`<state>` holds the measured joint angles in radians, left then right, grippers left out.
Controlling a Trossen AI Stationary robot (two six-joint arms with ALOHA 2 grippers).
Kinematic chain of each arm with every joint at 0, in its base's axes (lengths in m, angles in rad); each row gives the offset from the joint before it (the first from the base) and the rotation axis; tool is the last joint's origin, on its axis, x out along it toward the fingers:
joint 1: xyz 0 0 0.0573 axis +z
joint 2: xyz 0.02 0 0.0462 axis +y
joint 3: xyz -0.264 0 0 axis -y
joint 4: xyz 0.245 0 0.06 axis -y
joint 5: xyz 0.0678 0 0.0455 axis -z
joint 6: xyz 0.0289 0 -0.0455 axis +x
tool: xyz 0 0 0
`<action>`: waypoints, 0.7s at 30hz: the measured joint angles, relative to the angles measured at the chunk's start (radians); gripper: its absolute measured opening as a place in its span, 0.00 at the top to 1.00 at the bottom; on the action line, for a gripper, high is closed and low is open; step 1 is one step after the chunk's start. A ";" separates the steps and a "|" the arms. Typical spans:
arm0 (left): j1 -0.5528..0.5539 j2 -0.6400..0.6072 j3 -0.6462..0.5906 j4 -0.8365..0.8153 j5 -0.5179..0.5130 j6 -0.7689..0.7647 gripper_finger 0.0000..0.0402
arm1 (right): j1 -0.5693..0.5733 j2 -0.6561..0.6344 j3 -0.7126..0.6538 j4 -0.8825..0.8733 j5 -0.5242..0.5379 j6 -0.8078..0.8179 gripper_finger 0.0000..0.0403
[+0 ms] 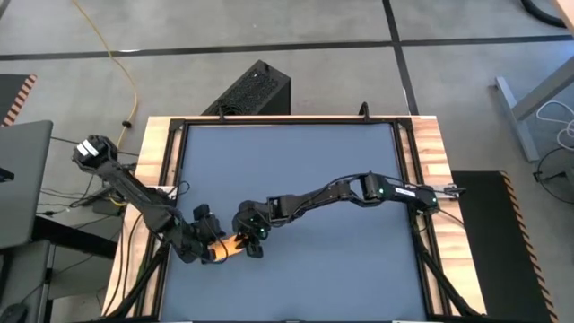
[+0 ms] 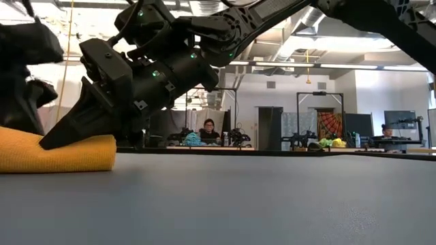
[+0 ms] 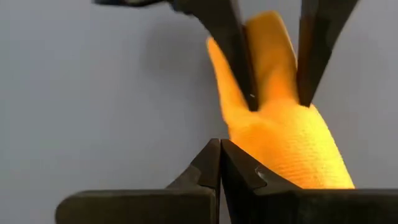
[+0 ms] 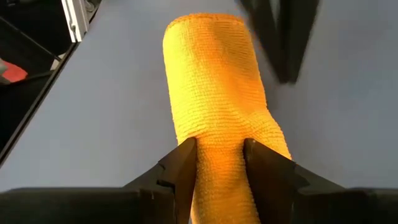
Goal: Roll towel
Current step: Roll the orange microfiber towel
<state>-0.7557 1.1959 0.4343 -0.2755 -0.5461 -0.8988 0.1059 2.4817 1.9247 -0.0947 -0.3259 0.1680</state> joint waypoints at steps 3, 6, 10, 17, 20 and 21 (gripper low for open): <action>0.003 -0.089 0.000 -0.027 -0.004 -0.001 1.00 | -0.002 0.000 0.000 -0.002 -0.001 0.000 0.60; 0.000 -0.163 0.000 0.045 -0.008 0.042 1.00 | -0.002 0.001 0.000 0.002 -0.001 0.000 0.60; -0.016 -0.195 0.000 0.226 0.022 0.177 0.99 | -0.002 0.001 -0.001 0.007 0.000 0.000 0.60; -0.030 -0.074 0.002 0.404 0.030 0.290 0.85 | -0.004 0.001 -0.001 0.013 -0.003 -0.001 0.60; -0.025 -0.013 0.002 0.401 0.033 0.297 0.75 | -0.004 0.001 -0.001 0.013 -0.012 -0.008 0.60; -0.020 -0.005 0.007 0.387 0.038 0.315 0.71 | -0.004 0.002 -0.001 0.013 -0.012 -0.009 0.60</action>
<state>-0.7762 1.1907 0.4417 0.1118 -0.5078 -0.5840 0.1024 2.4832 1.9236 -0.0818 -0.3382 0.1590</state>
